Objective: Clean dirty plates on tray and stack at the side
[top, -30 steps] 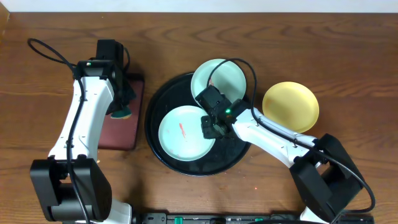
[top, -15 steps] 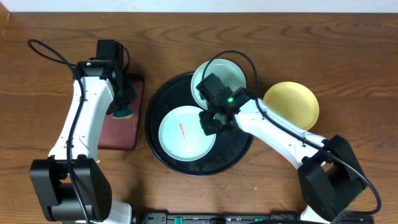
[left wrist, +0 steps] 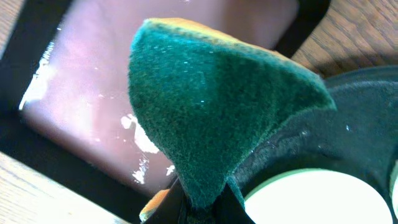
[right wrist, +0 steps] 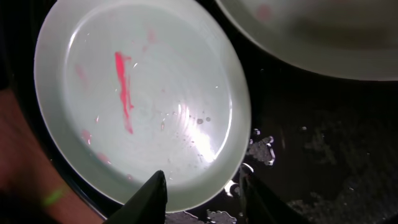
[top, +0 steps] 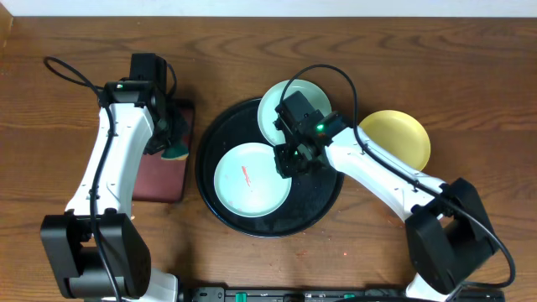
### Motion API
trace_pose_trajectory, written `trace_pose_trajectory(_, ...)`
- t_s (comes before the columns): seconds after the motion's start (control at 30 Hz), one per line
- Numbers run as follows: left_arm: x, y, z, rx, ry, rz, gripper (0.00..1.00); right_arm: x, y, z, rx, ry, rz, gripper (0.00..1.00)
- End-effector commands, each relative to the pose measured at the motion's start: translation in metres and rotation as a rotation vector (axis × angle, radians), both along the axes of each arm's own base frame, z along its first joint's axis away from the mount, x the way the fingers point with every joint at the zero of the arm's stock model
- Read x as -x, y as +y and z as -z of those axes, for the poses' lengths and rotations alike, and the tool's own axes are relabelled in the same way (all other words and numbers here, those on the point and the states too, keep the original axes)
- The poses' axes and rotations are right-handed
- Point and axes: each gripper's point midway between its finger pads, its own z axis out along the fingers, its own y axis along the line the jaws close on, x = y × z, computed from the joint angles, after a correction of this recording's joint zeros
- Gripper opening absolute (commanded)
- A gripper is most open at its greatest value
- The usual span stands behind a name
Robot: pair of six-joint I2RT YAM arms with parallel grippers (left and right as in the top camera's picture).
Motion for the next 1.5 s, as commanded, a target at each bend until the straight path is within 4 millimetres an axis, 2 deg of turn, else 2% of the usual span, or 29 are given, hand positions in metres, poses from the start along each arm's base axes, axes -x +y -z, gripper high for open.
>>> trace_pose_trajectory(0.0,0.003,-0.007,0.002,0.02,0.012,0.057,0.07,0.003,0.01,0.012,-0.036,0.057,-0.037,0.35)
trace_pose_trajectory(0.2,0.005,-0.018,0.003,0.019,0.018,0.089,0.07,0.008,0.009,0.033,-0.016,0.114,-0.039,0.31)
trace_pose_trajectory(0.33,0.005,-0.028,0.003,0.019,0.018,0.121,0.07,0.006,0.005,0.038,-0.008,0.122,-0.037,0.31)
trace_pose_trajectory(0.43,0.005,-0.036,0.003,0.018,0.016,0.142,0.07,0.002,0.003,0.029,-0.032,0.122,-0.048,0.3)
trace_pose_trajectory(0.6,0.003,-0.04,0.003,0.018,0.01,0.154,0.08,-0.013,-0.003,-0.003,-0.068,0.099,-0.057,0.31)
trace_pose_trajectory(0.7,0.003,-0.04,0.003,0.018,0.01,0.154,0.08,-0.019,-0.009,-0.008,-0.058,0.086,-0.044,0.33)
trace_pose_trajectory(0.83,0.004,-0.04,0.003,0.018,0.011,0.154,0.08,-0.024,-0.02,0.005,0.011,0.073,-0.027,0.33)
trace_pose_trajectory(1.1,0.004,-0.04,0.003,0.019,0.012,0.153,0.07,-0.005,-0.015,0.052,0.068,0.187,-0.063,0.29)
trace_pose_trajectory(1.17,0.004,-0.04,0.004,0.019,0.013,0.153,0.07,-0.002,-0.015,0.059,0.073,0.207,-0.065,0.27)
trace_pose_trajectory(1.43,0.007,-0.047,0.006,0.022,0.019,0.158,0.07,-0.004,-0.011,0.061,0.057,0.207,-0.048,0.01)
trace_pose_trajectory(1.47,0.007,-0.05,0.006,0.023,0.021,0.159,0.08,-0.005,-0.01,0.062,0.058,0.213,-0.028,0.01)
